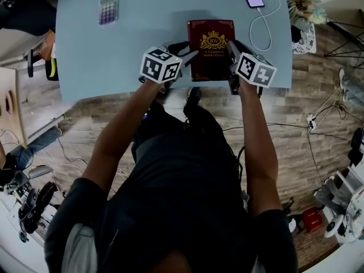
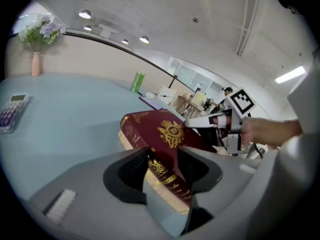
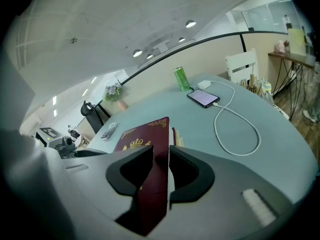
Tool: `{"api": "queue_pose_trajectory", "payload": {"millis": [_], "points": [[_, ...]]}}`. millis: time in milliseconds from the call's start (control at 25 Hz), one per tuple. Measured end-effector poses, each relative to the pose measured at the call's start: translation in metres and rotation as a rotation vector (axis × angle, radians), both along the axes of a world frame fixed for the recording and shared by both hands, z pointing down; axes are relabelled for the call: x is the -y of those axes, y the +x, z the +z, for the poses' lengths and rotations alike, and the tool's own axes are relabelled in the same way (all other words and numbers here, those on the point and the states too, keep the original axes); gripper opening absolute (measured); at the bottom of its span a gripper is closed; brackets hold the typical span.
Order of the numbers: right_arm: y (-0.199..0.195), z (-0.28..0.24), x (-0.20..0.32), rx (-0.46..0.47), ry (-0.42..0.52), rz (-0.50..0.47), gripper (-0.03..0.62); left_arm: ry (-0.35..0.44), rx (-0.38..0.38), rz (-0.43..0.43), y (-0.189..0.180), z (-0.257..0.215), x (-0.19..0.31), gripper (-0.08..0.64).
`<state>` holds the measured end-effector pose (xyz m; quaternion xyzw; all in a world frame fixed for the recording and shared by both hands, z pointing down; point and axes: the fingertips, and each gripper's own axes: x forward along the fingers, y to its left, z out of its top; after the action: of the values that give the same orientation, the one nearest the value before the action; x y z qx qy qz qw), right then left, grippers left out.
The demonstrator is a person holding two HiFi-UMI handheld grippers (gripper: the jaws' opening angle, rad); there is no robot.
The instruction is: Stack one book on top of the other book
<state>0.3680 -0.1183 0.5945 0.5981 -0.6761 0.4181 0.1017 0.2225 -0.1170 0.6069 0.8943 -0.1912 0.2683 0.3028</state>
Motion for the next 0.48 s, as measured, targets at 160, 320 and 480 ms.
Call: {"api": "queue_pose_trajectory", "payload": {"millis": [160,320,480], "points": [[0.002,-0.011,-0.003,-0.025,0.018,0.004,0.085,0.014,-0.019,0.004,-0.002,-0.014,-0.002,0.229],[0.000,-0.040,-0.003,-0.041,0.072,-0.003,0.085,0.046,-0.043,-0.005,-0.009,-0.038,-0.001,0.229],[-0.010,-0.078,-0.002,-0.021,0.163,-0.031,0.084,0.111,-0.077,-0.006,-0.018,-0.074,-0.001,0.229]]}}
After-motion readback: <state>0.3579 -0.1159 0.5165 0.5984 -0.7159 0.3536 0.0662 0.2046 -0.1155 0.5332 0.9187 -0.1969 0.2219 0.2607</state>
